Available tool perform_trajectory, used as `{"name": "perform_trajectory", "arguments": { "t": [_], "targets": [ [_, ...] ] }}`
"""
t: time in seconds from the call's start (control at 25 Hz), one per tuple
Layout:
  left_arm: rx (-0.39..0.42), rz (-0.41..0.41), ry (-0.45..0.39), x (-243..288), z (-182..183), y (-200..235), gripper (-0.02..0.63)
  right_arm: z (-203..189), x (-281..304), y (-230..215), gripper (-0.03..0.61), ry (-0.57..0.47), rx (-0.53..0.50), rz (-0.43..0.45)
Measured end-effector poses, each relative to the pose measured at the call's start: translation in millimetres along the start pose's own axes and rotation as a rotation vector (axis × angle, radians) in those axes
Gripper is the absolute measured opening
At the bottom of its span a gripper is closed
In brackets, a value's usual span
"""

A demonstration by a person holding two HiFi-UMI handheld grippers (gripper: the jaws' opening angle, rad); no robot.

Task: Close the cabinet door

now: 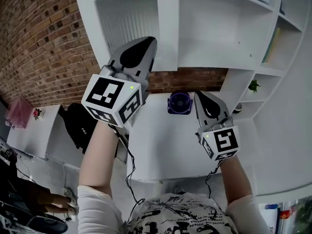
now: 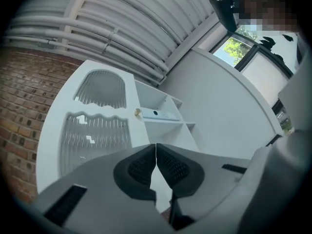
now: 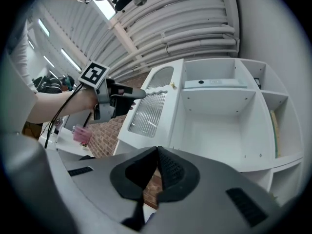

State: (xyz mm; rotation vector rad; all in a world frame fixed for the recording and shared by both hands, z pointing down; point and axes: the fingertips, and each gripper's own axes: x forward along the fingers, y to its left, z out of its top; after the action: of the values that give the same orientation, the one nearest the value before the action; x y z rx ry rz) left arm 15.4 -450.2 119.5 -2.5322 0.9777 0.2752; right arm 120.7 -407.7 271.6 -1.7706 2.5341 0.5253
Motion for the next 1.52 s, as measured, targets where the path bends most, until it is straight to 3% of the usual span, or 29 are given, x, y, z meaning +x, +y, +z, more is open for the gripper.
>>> {"name": "perform_trajectory", "arguments": {
  "t": [0.4,0.68,0.92,1.16,1.52],
  "targets": [
    [-0.054,-0.083,0.148,-90,-107,-46,0.014,-26,-34,36,0.015,0.01,0.016,-0.012],
    [-0.075,-0.123,0.243,-141,-160,-74,0.014,-53,-49,50,0.015,0.064,0.03,-0.021],
    [-0.165,-0.115,0.28,-154,-182,-86,0.014,-67,-56,52,0.014,0.093,0.03,-0.02],
    [-0.159,-0.115,0.288,-148,-185,-95,0.014,-70,-58,52,0.014,0.1,0.031,-0.004],
    [-0.212,-0.076,0.283,-150,-188,-96,0.014,-77,-60,43,0.012,0.112,0.069,0.012]
  ]
}}
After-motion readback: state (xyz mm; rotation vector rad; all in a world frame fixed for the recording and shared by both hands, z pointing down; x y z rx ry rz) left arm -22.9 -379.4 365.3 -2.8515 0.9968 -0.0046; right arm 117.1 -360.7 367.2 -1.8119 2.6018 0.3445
